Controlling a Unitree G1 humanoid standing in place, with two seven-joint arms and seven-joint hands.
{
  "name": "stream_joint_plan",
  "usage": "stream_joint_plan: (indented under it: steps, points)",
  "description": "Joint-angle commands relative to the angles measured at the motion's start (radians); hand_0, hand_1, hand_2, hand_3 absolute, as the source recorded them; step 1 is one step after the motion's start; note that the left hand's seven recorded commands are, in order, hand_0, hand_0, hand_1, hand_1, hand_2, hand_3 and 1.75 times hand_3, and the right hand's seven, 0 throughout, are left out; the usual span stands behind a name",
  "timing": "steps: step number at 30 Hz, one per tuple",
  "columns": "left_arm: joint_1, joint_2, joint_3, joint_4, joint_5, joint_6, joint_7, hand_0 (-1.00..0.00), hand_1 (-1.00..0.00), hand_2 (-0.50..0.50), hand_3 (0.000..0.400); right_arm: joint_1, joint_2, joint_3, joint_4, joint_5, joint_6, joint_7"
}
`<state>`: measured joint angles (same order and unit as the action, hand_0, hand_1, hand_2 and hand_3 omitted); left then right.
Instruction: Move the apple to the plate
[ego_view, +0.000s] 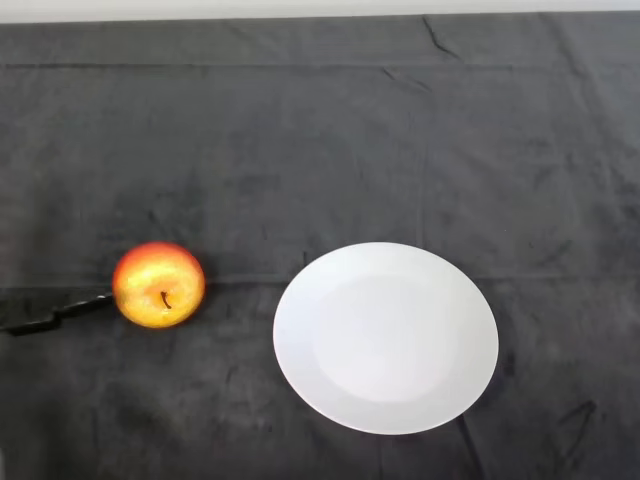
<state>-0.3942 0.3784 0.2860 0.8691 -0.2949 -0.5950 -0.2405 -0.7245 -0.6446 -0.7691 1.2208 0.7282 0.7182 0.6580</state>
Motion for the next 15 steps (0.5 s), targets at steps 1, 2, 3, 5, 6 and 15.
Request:
stream_joint_plan:
  steps: [1, 2, 3, 5, 6, 15]
  points:
    - [0.052, -0.010, -0.031, -0.058, 0.023, 0.023, 0.004, 0.00, 0.00, 0.00, 0.000, -0.008, -0.019, -0.0154, -0.008, 0.0149, -0.006, 0.0012]
    - [0.055, -0.012, -0.040, -0.064, 0.027, 0.030, 0.002, 0.00, 0.00, 0.00, 0.000, -0.008, -0.018, -0.0154, -0.008, 0.0150, -0.007, 0.0010]
    - [0.059, -0.013, -0.052, -0.071, 0.032, 0.036, -0.001, 0.00, 0.00, 0.00, 0.000, -0.008, -0.018, -0.0154, -0.009, 0.0150, -0.007, 0.0007]
    - [0.064, -0.012, -0.067, -0.078, 0.037, 0.046, -0.010, 0.00, 0.00, 0.00, 0.000, -0.007, -0.018, -0.0154, -0.010, 0.0152, -0.007, 0.0002]
    - [0.066, -0.011, -0.074, -0.081, 0.040, 0.051, -0.014, 0.00, 0.00, 0.00, 0.000, -0.007, -0.017, -0.0154, -0.010, 0.0153, -0.007, 0.0000]
    - [0.065, -0.020, -0.146, -0.081, 0.074, 0.091, -0.022, 0.00, 0.00, 0.00, 0.000, -0.006, -0.016, -0.0155, -0.014, 0.0160, -0.007, -0.0021]
